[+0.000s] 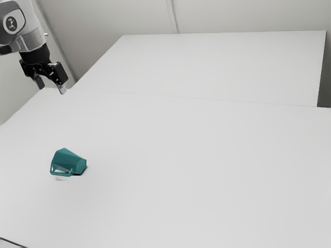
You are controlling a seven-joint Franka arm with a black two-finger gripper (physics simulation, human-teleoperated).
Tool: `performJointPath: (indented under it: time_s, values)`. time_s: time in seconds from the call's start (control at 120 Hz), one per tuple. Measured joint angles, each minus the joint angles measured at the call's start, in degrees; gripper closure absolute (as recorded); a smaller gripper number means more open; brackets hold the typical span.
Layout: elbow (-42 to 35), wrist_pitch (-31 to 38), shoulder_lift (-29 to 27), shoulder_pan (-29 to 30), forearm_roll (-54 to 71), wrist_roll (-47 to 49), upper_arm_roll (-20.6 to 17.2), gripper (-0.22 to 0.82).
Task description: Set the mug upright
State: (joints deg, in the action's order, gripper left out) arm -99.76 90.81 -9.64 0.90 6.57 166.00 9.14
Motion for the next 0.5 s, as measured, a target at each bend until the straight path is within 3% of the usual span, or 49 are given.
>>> performJointPath:
  time_s: [0.333, 0.5]
  values:
    - [-3.0, 1.1, -2.3, 2.3, -0.3, 0.0, -0.1, 0.0]
    - [-10.2, 1.3, -2.2, 15.3, -10.7, 0.0, 0.0, 0.0]
